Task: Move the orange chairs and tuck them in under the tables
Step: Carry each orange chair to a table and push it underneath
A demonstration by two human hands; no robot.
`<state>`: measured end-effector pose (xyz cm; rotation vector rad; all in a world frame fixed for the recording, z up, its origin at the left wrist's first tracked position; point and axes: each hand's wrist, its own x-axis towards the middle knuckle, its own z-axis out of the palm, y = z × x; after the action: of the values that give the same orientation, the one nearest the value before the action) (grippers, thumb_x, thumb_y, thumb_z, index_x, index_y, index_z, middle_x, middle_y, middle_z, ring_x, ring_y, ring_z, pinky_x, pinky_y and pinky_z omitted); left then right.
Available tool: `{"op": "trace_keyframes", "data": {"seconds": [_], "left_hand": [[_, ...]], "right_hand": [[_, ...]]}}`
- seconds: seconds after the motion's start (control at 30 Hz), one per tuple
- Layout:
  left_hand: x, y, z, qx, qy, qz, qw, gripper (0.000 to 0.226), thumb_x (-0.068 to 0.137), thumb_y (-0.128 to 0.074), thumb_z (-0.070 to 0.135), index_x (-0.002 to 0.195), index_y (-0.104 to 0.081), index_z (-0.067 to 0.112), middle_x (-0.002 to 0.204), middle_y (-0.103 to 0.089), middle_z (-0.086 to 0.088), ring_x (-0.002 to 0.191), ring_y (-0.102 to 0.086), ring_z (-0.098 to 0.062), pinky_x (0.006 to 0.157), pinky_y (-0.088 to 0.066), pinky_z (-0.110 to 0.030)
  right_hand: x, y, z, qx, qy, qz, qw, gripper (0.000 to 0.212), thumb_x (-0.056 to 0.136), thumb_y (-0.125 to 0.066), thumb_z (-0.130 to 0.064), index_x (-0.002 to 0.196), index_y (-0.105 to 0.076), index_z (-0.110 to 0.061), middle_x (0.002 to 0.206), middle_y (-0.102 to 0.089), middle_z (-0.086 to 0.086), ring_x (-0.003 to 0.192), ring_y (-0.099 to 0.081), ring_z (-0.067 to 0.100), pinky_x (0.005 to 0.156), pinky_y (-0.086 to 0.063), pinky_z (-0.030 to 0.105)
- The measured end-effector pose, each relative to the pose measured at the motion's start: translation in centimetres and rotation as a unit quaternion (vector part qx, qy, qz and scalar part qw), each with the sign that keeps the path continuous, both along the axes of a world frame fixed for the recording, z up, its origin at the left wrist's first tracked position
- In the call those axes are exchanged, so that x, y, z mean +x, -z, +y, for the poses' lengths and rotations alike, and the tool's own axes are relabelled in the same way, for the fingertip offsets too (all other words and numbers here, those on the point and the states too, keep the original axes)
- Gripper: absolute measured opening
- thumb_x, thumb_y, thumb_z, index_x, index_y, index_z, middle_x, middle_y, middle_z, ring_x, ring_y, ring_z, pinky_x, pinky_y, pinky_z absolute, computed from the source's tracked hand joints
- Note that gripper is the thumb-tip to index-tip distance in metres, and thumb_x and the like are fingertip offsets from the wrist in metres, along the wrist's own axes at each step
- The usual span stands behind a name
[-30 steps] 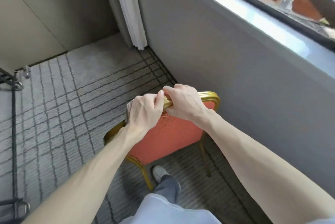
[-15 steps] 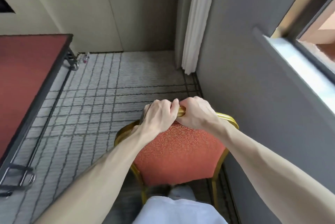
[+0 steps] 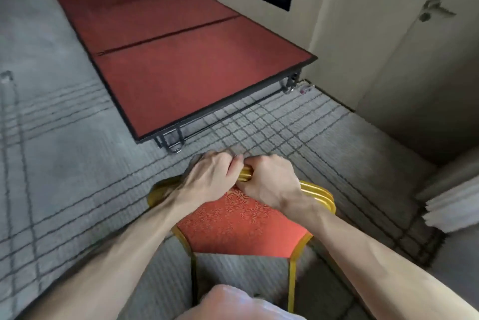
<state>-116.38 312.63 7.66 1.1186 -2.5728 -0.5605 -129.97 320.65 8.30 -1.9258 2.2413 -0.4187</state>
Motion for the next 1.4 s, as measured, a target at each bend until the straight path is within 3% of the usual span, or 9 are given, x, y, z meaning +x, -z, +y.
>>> {"op": "trace_keyframes", "data": {"seconds": [0.13, 0.33, 0.5, 0.63, 0.77, 0.9, 1.2, 1.3, 1.4], "left_hand": [[6.9, 1.7, 1.4, -0.066, -0.091, -0.077, 0.991, 0.067, 0.093, -0.003, 0.039, 0.127, -0.053, 0.010, 0.097, -0.064, -0.014, 0.095, -0.062, -0.038, 0.083, -0.047, -0.044], [14.1, 3.2, 1.5, -0.015, -0.290, -0.086, 0.953, 0.053, 0.105, -0.020, 0.041, 0.085, -0.061, 0.015, 0.093, -0.070, -0.016, 0.098, -0.063, -0.036, 0.085, -0.044, -0.040], [20.3, 4.4, -1.6, -0.017, -0.369, -0.088, 0.925, 0.044, 0.105, -0.030, 0.038, 0.095, -0.067, 0.015, 0.091, -0.072, -0.011, 0.091, -0.065, -0.038, 0.074, -0.047, -0.040], [26.0, 7.2, -1.8, 0.051, -0.431, -0.137, 0.891, 0.010, 0.081, -0.074, 0.023, 0.084, -0.066, 0.018, 0.061, -0.064, -0.005, 0.048, -0.061, -0.036, 0.037, -0.048, -0.037], [32.5, 8.6, -0.7, 0.037, -0.512, -0.142, 0.846, 0.039, 0.090, -0.031, 0.043, 0.089, -0.064, 0.022, 0.069, -0.066, -0.008, 0.058, -0.064, -0.040, 0.045, -0.045, -0.035], [35.6, 6.8, -6.1, -0.006, -0.616, -0.085, 0.783, 0.067, 0.092, -0.014, 0.061, 0.098, -0.069, 0.024, 0.089, -0.072, -0.012, 0.088, -0.066, -0.038, 0.068, -0.048, -0.038], [46.4, 4.6, -17.9, -0.012, -0.704, -0.059, 0.708, 0.060, 0.094, -0.027, 0.061, 0.077, -0.066, 0.018, 0.076, -0.068, -0.010, 0.078, -0.065, -0.035, 0.057, -0.039, -0.033], [49.9, 4.3, -21.2, -0.002, -0.659, -0.163, 0.734, 0.047, 0.095, -0.025, 0.053, 0.107, -0.062, 0.025, 0.089, -0.065, -0.004, 0.080, -0.063, -0.034, 0.047, -0.017, -0.028], [52.7, 3.5, -24.7, 0.051, -0.654, -0.187, 0.731, 0.042, 0.100, -0.023, 0.045, 0.123, -0.055, 0.030, 0.098, -0.060, -0.007, 0.088, -0.063, -0.035, 0.049, -0.022, -0.028]], "right_hand": [[4.9, 0.9, -3.9, 0.020, -0.184, 0.002, 0.983, 0.030, 0.084, -0.057, -0.051, 0.105, -0.069, -0.033, 0.095, -0.073, -0.002, 0.093, -0.067, 0.027, 0.079, -0.051, 0.032], [11.9, 2.3, -10.3, 0.039, -0.361, -0.002, 0.932, 0.020, 0.081, -0.058, -0.046, 0.076, -0.059, -0.026, 0.086, -0.067, -0.005, 0.100, -0.064, 0.020, 0.080, -0.046, 0.030], [19.3, 3.6, -16.7, 0.067, -0.450, 0.022, 0.890, 0.015, 0.076, -0.056, -0.042, 0.070, -0.050, -0.030, 0.081, -0.058, -0.010, 0.090, -0.065, 0.022, 0.077, -0.051, 0.035], [26.3, 6.5, -19.8, 0.126, -0.536, 0.035, 0.834, 0.021, 0.078, -0.062, -0.043, 0.072, -0.049, -0.027, 0.079, -0.052, -0.007, 0.093, -0.064, 0.025, 0.078, -0.051, 0.035], [34.4, 7.6, -21.5, 0.144, -0.636, -0.012, 0.758, 0.030, 0.078, -0.062, -0.041, 0.066, -0.037, -0.029, 0.078, -0.058, 0.000, 0.100, -0.063, 0.029, 0.084, -0.052, 0.042], [38.9, 6.4, -26.3, 0.118, -0.615, -0.049, 0.778, 0.028, 0.082, -0.051, -0.048, 0.074, -0.057, -0.022, 0.085, -0.071, 0.007, 0.091, -0.067, 0.032, 0.074, -0.052, 0.036], [50.0, 4.9, -37.7, 0.062, -0.620, -0.075, 0.779, 0.028, 0.084, -0.060, -0.048, 0.094, -0.067, -0.024, 0.090, -0.073, 0.006, 0.092, -0.067, 0.031, 0.073, -0.049, 0.035], [53.8, 4.0, -41.6, 0.107, -0.623, -0.065, 0.772, 0.025, 0.082, -0.064, -0.047, 0.095, -0.067, -0.026, 0.086, -0.072, 0.003, 0.085, -0.067, 0.028, 0.067, -0.045, 0.032], [56.8, 3.7, -45.2, 0.142, -0.620, -0.067, 0.769, 0.027, 0.080, -0.068, -0.047, 0.091, -0.069, -0.022, 0.081, -0.070, 0.003, 0.073, -0.059, 0.023, 0.063, -0.041, 0.030]]}}
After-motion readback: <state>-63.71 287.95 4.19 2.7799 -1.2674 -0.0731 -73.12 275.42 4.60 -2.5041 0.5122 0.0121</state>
